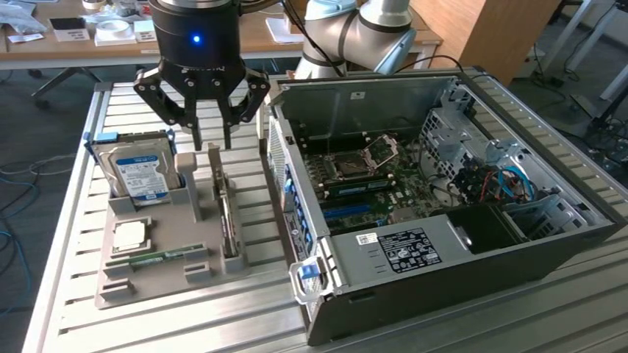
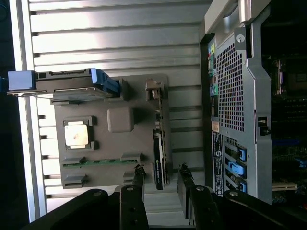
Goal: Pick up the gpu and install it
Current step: 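Pick up the gpu and move the gpu toward the slot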
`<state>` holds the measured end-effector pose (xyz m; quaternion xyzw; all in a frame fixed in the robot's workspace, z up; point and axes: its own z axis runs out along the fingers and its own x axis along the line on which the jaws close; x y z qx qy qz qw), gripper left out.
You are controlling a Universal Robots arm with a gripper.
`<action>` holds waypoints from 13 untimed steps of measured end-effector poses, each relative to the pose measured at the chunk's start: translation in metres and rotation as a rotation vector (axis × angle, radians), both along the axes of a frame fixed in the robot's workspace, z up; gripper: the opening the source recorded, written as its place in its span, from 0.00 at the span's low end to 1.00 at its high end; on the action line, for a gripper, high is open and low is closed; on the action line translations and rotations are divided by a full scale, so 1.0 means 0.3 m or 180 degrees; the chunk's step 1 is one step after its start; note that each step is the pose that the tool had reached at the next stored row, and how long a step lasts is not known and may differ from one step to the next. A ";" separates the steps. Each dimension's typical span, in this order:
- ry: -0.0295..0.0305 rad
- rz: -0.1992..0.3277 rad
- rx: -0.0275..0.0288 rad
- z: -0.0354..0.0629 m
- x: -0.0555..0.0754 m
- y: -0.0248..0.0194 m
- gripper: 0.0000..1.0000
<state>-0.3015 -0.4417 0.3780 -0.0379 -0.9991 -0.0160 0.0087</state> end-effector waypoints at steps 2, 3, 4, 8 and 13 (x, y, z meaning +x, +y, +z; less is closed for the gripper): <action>0.0000 0.0000 0.0000 0.000 0.000 0.000 0.42; 0.0000 0.0000 0.0000 0.000 0.000 0.000 0.42; 0.0000 0.0000 0.0000 0.000 0.000 0.000 0.42; -0.0001 0.0000 0.0000 -0.007 0.000 0.000 0.42; 0.0000 0.0000 -0.0001 -0.034 0.000 0.000 0.42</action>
